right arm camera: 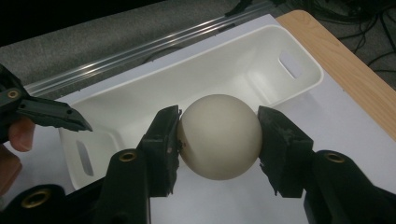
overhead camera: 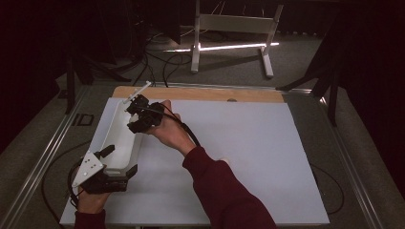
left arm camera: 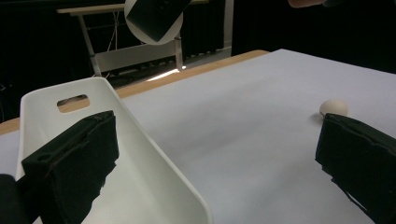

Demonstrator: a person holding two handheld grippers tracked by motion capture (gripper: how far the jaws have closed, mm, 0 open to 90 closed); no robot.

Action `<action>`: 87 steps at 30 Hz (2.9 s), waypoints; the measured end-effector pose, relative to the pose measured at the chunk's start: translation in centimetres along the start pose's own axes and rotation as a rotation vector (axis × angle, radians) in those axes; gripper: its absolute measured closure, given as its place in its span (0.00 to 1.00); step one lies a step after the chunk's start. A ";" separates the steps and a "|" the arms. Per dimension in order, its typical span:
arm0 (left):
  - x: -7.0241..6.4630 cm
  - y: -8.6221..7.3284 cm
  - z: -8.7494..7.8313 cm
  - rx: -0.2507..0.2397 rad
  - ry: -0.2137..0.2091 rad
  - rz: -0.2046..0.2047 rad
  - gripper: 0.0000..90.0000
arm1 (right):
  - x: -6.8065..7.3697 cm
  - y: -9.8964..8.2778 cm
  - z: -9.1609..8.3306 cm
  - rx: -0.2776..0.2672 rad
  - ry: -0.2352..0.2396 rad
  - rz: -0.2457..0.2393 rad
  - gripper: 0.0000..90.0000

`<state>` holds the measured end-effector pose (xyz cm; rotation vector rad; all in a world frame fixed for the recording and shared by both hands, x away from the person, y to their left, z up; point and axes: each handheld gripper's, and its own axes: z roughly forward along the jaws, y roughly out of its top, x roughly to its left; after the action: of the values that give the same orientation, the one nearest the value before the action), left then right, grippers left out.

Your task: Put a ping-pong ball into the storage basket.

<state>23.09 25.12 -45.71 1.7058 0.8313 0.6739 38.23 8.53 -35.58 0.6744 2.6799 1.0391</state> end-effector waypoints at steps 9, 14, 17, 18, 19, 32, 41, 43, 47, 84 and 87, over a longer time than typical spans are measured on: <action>0.0 0.0 -0.1 -0.001 -0.003 -0.003 0.00 | -0.1 0.1 0.5 0.002 -0.003 0.002 0.56; 0.0 0.0 0.0 0.001 -0.005 0.000 0.00 | -0.1 0.1 0.8 0.004 0.001 0.006 0.56; 0.0 0.0 -0.1 -0.001 -0.005 -0.002 0.00 | -0.1 0.1 0.9 0.003 0.004 0.005 0.56; 0.0 0.0 -0.1 -0.002 -0.006 -0.003 0.00 | -0.1 0.2 1.0 0.004 0.005 0.003 0.56; 0.0 0.0 -0.1 -0.002 -0.006 -0.004 0.00 | 0.0 0.2 1.0 0.004 0.007 0.003 0.56; 0.0 0.1 -0.3 -0.012 -0.006 -0.008 0.00 | 0.4 0.6 1.8 0.007 0.017 -0.002 0.56; 0.1 0.2 -0.4 -0.018 -0.003 -0.007 0.00 | 0.4 0.9 2.5 0.007 0.037 0.012 0.56; 0.1 0.2 -0.5 -0.020 -0.003 -0.007 0.00 | 0.4 0.9 2.6 0.007 0.040 0.015 0.56; 0.1 0.2 -0.5 -0.019 -0.004 -0.007 0.00 | 0.6 1.0 2.7 0.006 0.038 0.014 0.55; 0.3 0.2 -0.7 -0.023 0.006 -0.010 0.01 | 2.4 1.3 4.1 0.015 0.101 -0.015 0.23; 0.3 0.2 -0.6 -0.021 0.008 -0.011 0.01 | 2.2 1.1 3.8 0.009 0.088 -0.012 0.18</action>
<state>22.80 25.64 -45.34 1.6794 0.8355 0.6807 37.96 12.51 -37.63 0.6271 2.7611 1.0791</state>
